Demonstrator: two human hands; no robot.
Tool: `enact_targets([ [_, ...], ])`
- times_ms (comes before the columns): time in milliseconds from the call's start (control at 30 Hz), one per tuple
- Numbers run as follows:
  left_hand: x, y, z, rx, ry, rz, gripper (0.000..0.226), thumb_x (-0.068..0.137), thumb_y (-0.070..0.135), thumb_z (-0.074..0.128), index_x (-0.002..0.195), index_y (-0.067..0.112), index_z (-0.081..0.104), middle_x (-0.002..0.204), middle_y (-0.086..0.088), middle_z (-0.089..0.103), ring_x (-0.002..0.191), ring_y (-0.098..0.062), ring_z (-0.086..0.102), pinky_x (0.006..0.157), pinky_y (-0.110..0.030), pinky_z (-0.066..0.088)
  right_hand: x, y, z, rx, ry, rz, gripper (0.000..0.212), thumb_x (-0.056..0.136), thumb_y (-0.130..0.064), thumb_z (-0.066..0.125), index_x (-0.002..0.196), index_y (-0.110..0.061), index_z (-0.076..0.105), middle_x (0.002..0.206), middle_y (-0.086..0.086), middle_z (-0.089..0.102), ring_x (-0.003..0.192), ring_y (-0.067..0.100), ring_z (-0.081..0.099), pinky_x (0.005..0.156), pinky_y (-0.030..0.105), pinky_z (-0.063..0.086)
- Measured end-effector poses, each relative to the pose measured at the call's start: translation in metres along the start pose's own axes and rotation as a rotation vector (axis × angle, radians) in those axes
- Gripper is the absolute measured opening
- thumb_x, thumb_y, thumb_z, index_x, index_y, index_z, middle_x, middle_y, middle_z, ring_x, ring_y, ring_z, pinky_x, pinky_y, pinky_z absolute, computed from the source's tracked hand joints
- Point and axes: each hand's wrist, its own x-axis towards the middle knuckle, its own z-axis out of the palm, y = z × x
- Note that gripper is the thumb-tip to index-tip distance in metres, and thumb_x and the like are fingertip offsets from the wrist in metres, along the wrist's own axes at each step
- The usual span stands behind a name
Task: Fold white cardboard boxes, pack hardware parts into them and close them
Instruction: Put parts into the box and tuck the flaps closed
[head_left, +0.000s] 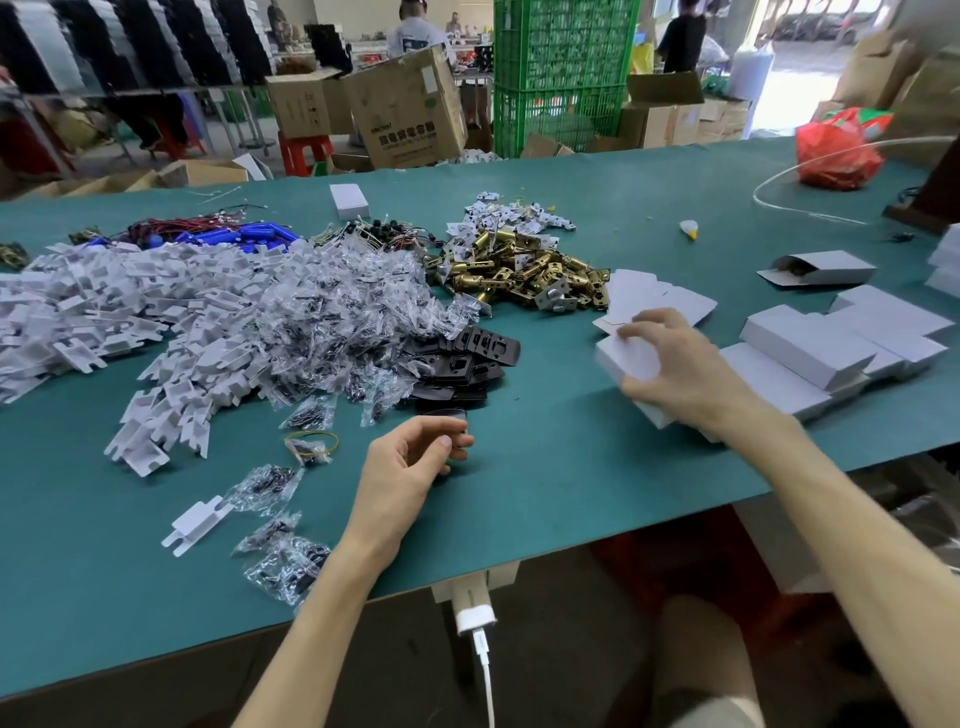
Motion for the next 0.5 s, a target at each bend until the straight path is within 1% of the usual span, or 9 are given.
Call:
enact_targets([
  [100, 0.0, 0.0, 0.002, 0.028, -0.018, -0.003, 0.026, 0.103, -0.003, 0.055, 0.11, 0.012, 0.074, 0.098, -0.002, 0.08, 0.089, -0.013, 0.073, 0.076, -0.018, 0.053, 0.009, 0.033, -0.021, -0.03, 0.022, 0.036, 0.06, 0.077, -0.015, 0.075, 0.135, -0.018, 0.061, 0.147, 0.003, 0.043, 0.133, 0.024, 0.048, 0.111, 0.044, 0.04],
  [133, 0.0, 0.001, 0.003, 0.037, -0.027, -0.007, 0.026, 0.103, -0.003, 0.055, 0.11, 0.013, 0.074, 0.097, -0.002, 0.08, 0.088, -0.012, 0.072, 0.076, -0.018, 0.053, 0.01, 0.042, -0.026, -0.035, 0.012, 0.044, 0.059, 0.077, -0.013, 0.075, 0.134, -0.018, 0.061, 0.146, 0.003, 0.042, 0.133, 0.025, 0.048, 0.111, 0.042, 0.04],
  [200, 0.0, 0.001, 0.003, 0.047, -0.036, -0.011, 0.026, 0.103, -0.003, 0.055, 0.109, 0.013, 0.074, 0.096, -0.003, 0.08, 0.086, -0.011, 0.072, 0.076, -0.018, 0.053, 0.012, 0.058, -0.033, -0.061, -0.015, 0.059, 0.057, 0.078, -0.01, 0.075, 0.133, -0.019, 0.062, 0.146, 0.003, 0.042, 0.131, 0.024, 0.048, 0.105, 0.033, 0.037],
  [267, 0.0, 0.001, 0.003, 0.052, -0.035, -0.008, 0.027, 0.103, -0.004, 0.054, 0.108, 0.012, 0.074, 0.096, -0.003, 0.079, 0.084, -0.01, 0.072, 0.076, -0.018, 0.053, 0.011, 0.07, -0.036, -0.085, -0.053, 0.082, 0.054, 0.08, -0.011, 0.074, 0.132, -0.02, 0.061, 0.146, 0.003, 0.043, 0.13, 0.023, 0.048, 0.101, 0.031, 0.036],
  [333, -0.001, 0.001, 0.003, 0.056, -0.035, -0.003, 0.027, 0.103, -0.005, 0.054, 0.108, 0.012, 0.074, 0.095, -0.004, 0.079, 0.083, -0.01, 0.071, 0.076, -0.018, 0.053, 0.011, 0.076, -0.036, -0.082, -0.075, 0.103, 0.053, 0.083, -0.011, 0.072, 0.133, -0.019, 0.061, 0.146, 0.004, 0.047, 0.131, 0.024, 0.048, 0.107, 0.035, 0.037],
  [400, -0.001, 0.001, 0.003, 0.061, -0.036, -0.001, 0.026, 0.103, -0.005, 0.055, 0.108, 0.012, 0.074, 0.095, -0.004, 0.079, 0.083, -0.01, 0.071, 0.076, -0.017, 0.053, 0.011, 0.075, -0.035, -0.097, -0.072, 0.115, 0.054, 0.084, -0.008, 0.069, 0.137, -0.013, 0.058, 0.148, 0.007, 0.049, 0.137, 0.026, 0.045, 0.113, 0.038, 0.034],
  [467, -0.001, 0.002, 0.003, 0.065, -0.038, 0.002, 0.026, 0.102, -0.005, 0.055, 0.108, 0.012, 0.075, 0.094, -0.004, 0.079, 0.083, -0.01, 0.071, 0.076, -0.016, 0.052, 0.011, 0.066, -0.029, -0.091, -0.034, 0.065, 0.058, 0.086, -0.002, 0.067, 0.142, -0.005, 0.054, 0.154, 0.011, 0.046, 0.148, 0.026, 0.034, 0.121, 0.035, 0.026],
  [500, -0.001, 0.002, 0.004, 0.065, -0.038, 0.002, 0.026, 0.102, -0.005, 0.055, 0.108, 0.012, 0.075, 0.095, -0.004, 0.079, 0.083, -0.01, 0.071, 0.075, -0.016, 0.052, 0.01, 0.059, -0.023, -0.054, -0.008, 0.019, 0.059, 0.087, 0.0, 0.065, 0.144, -0.004, 0.052, 0.156, 0.009, 0.045, 0.151, 0.023, 0.03, 0.122, 0.029, 0.021],
])
